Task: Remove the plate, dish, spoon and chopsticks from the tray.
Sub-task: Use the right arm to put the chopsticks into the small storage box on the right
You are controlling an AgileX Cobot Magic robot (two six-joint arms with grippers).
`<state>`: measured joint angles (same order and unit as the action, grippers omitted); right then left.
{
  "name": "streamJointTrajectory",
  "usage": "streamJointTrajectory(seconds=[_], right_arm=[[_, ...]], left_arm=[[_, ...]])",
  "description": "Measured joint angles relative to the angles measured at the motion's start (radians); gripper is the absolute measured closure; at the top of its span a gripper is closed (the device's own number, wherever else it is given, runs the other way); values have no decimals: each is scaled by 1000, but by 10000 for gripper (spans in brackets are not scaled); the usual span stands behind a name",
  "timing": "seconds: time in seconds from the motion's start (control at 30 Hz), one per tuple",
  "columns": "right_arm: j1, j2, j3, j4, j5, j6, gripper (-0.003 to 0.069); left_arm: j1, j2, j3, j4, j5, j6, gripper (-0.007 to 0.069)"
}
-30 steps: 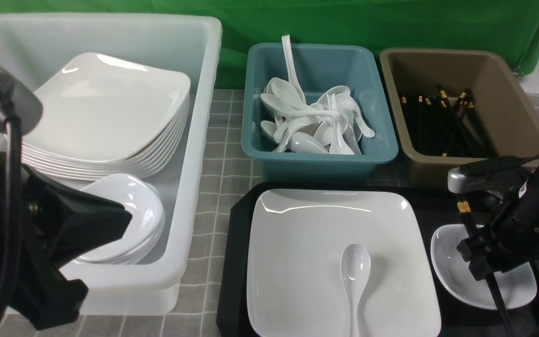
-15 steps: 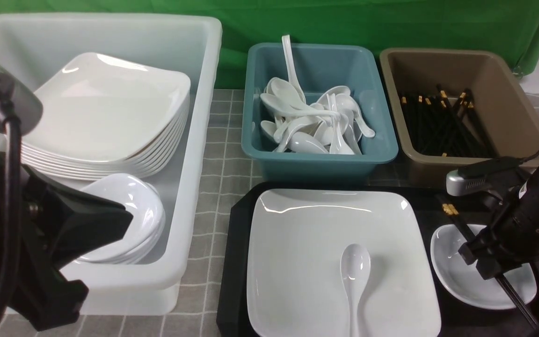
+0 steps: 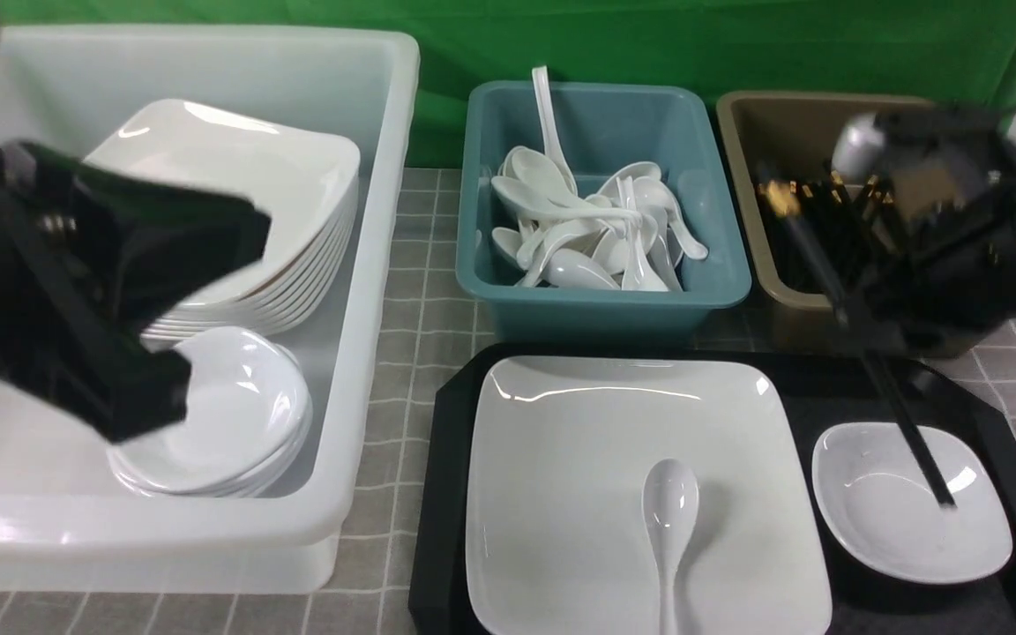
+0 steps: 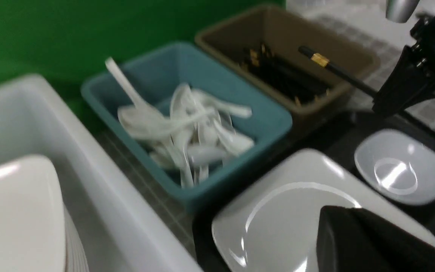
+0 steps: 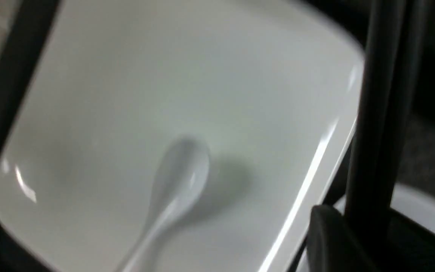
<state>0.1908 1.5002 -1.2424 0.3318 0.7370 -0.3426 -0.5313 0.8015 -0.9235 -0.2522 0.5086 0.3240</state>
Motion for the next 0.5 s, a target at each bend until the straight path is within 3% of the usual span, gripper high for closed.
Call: streamJointTrajectory(seconds=[0.17,0.3,0.43,0.5], right_arm=[[-85,164,-235,7,-164,55,519],[-137,371,-413,7,-312,92,519],[-169,516,-507,6,-331,130,517],[-182,563,-522,-9,-328,140,477]], left_arm=[[0,0,-1,-106,-139,65,604],[0,0,-2,-124,-109,72,604],[0,0,-2,-126,-61,73,604],[0,0,-2,-126,-45,73,604]])
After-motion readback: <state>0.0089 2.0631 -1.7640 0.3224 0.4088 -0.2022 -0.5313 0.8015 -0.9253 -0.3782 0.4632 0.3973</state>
